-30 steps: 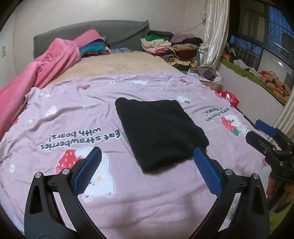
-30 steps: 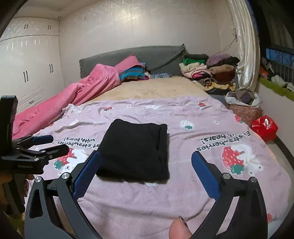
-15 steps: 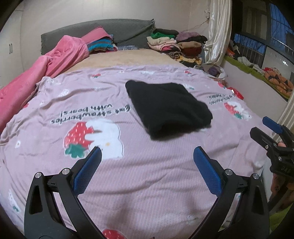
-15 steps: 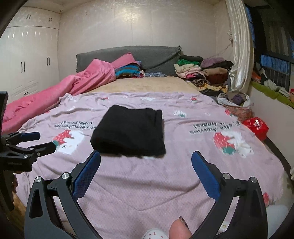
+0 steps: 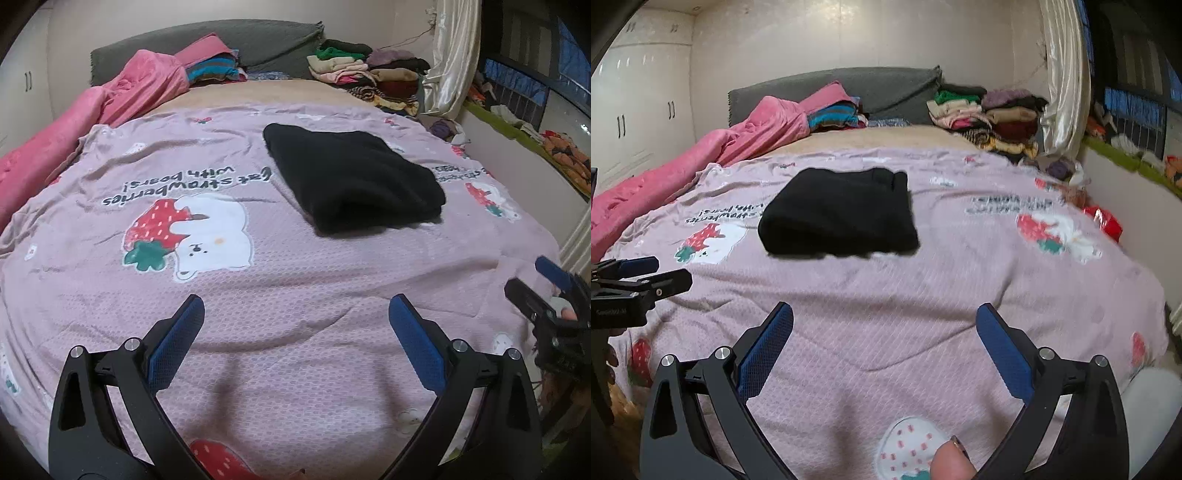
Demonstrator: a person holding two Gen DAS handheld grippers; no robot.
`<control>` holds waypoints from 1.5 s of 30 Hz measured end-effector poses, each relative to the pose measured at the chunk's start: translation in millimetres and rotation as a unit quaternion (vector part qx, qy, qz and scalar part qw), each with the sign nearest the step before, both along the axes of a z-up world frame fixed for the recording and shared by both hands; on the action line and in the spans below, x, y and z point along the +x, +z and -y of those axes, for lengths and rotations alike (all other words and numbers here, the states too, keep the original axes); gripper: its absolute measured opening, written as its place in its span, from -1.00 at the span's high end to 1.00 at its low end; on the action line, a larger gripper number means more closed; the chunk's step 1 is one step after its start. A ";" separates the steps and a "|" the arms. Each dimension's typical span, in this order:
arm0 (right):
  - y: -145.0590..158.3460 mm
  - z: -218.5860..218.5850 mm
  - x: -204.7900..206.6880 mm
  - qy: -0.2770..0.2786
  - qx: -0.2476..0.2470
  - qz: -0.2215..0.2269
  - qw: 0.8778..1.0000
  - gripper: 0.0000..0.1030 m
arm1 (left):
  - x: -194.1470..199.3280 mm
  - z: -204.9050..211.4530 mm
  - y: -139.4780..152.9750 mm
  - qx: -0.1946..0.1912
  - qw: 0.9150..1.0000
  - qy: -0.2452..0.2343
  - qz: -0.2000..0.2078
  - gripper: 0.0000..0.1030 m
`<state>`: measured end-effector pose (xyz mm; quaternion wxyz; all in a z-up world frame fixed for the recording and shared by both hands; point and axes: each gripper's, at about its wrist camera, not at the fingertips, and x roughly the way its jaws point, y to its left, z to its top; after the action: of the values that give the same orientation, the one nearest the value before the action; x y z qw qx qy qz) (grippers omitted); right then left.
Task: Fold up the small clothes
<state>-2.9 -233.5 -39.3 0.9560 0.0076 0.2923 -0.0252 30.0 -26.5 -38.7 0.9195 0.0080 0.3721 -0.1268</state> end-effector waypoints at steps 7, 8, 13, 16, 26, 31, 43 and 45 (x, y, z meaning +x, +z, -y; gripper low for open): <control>-10.2 -3.9 6.2 -0.001 -0.002 -0.020 1.000 -0.92 | 1.8 -3.7 -6.3 0.000 1.000 0.009 -0.011 -0.82; -9.9 -4.3 6.3 0.001 -0.002 -0.019 1.000 -0.92 | 1.8 -3.6 -6.6 0.001 1.000 0.008 -0.012 -0.82; -9.7 -3.3 6.6 0.002 0.000 -0.022 1.000 -0.92 | 1.4 -2.3 -7.6 0.005 1.000 0.008 -0.016 -0.82; -9.3 -2.7 6.7 0.000 0.002 -0.023 1.000 -0.92 | 1.7 -2.4 -7.8 0.007 1.000 0.009 -0.018 -0.82; -9.9 -2.4 4.8 0.000 0.006 -0.024 1.000 -0.92 | -0.1 -5.1 -7.7 0.006 1.000 0.012 -0.021 -0.82; -10.0 -2.8 5.5 -0.001 0.005 -0.024 1.000 -0.92 | -0.4 -6.2 -6.8 0.006 1.000 0.014 -0.021 -0.82; -8.7 -5.6 4.2 -0.001 0.005 -0.024 1.000 -0.92 | -0.8 -7.8 -5.2 0.006 1.000 0.018 -0.020 -0.82; -9.2 -5.3 4.2 -0.002 0.004 -0.025 1.000 -0.92 | -1.2 -8.3 -5.0 0.006 1.000 0.019 -0.019 -0.82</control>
<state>1.3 -228.3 -48.5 0.9484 0.0114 0.3157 -0.0263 28.8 -18.2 -43.7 0.9142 0.0039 0.3907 -0.1071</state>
